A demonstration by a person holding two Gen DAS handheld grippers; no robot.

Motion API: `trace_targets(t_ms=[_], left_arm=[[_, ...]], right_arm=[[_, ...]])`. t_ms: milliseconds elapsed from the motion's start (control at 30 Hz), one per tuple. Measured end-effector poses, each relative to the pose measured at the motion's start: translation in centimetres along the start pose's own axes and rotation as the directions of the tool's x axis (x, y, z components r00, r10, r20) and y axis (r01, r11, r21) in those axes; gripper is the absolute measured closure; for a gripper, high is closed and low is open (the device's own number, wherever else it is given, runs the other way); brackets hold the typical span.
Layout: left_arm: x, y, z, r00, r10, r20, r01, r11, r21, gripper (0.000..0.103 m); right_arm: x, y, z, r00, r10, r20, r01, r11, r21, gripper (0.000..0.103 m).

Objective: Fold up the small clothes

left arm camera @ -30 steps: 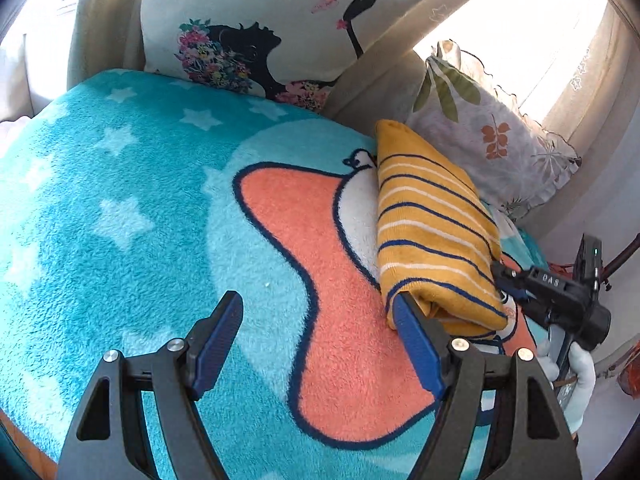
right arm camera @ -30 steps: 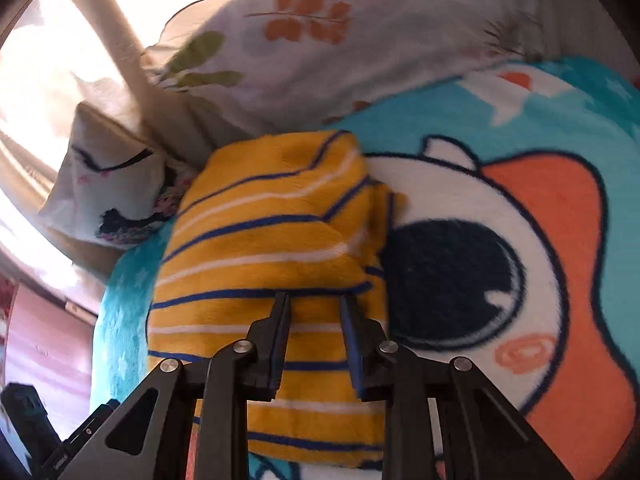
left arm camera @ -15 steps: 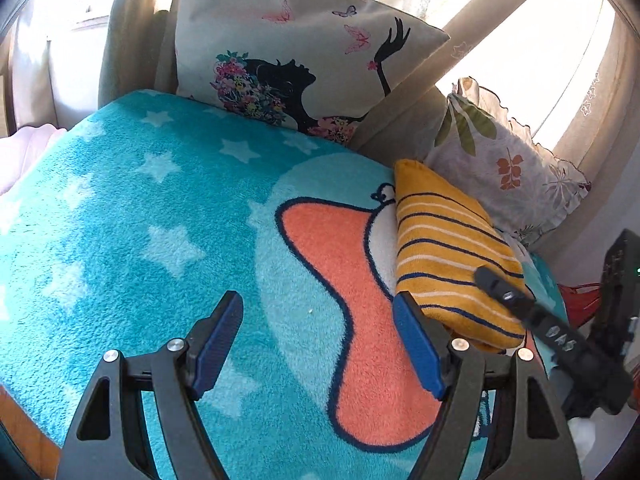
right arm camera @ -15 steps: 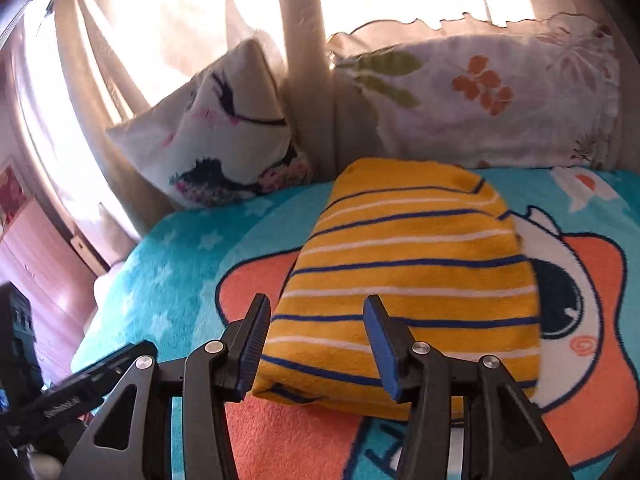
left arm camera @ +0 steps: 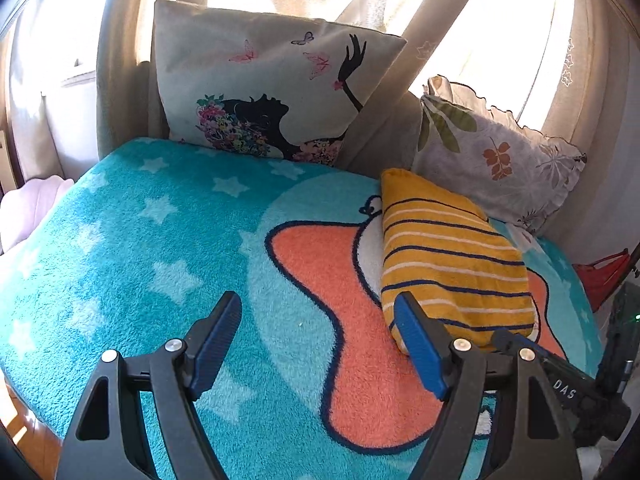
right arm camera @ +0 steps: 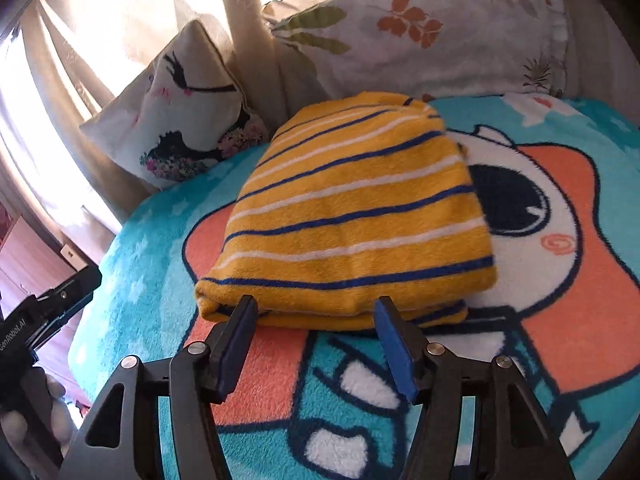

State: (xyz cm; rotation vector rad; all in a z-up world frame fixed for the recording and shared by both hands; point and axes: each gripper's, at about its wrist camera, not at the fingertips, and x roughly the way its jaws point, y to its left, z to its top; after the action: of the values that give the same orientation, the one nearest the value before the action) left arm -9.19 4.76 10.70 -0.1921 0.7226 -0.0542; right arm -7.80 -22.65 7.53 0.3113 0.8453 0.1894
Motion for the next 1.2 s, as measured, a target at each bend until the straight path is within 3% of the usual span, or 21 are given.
trace_targets(t_ms=[133, 267, 400, 500, 767, 1200], left_arm=[[-1.6, -0.9, 0.1, 0.989, 0.116, 0.089, -0.117, 0.993, 0.006, 0.007], [-3.7, -1.4, 0.4, 0.963, 0.187, 0.195, -0.188, 0.982, -0.009, 0.004], [-4.9, -1.7, 0.2, 0.946, 0.221, 0.238, -0.216, 0.975, -0.048, 0.000], [-4.7, -1.9, -0.2, 0.949, 0.229, 0.216, -0.222, 0.973, -0.055, 0.000], [-2.7, -3.3, -1.2, 0.959, 0.253, 0.129, -0.261, 0.964, 0.053, 0.000], [0.7, -3.9, -3.0, 0.978, 0.206, -0.029, -0.201, 0.973, 0.111, 0.000]], right_arm=[[-1.8, -1.7, 1.1, 0.994, -0.074, 0.076, 0.071, 0.997, 0.042, 0.028], [-2.5, -2.3, 1.2, 0.990, -0.103, 0.098, 0.099, 0.994, 0.045, 0.028], [-2.8, -1.9, 0.5, 0.985, -0.132, 0.107, 0.133, 0.991, 0.002, 0.025], [-2.9, -1.6, 0.2, 0.983, -0.146, 0.112, 0.150, 0.988, -0.026, 0.023], [-3.1, -1.5, -0.1, 0.978, -0.172, 0.121, 0.178, 0.983, -0.041, 0.021], [-3.1, -1.8, 0.0, 0.964, -0.235, 0.124, 0.244, 0.968, -0.063, 0.017]])
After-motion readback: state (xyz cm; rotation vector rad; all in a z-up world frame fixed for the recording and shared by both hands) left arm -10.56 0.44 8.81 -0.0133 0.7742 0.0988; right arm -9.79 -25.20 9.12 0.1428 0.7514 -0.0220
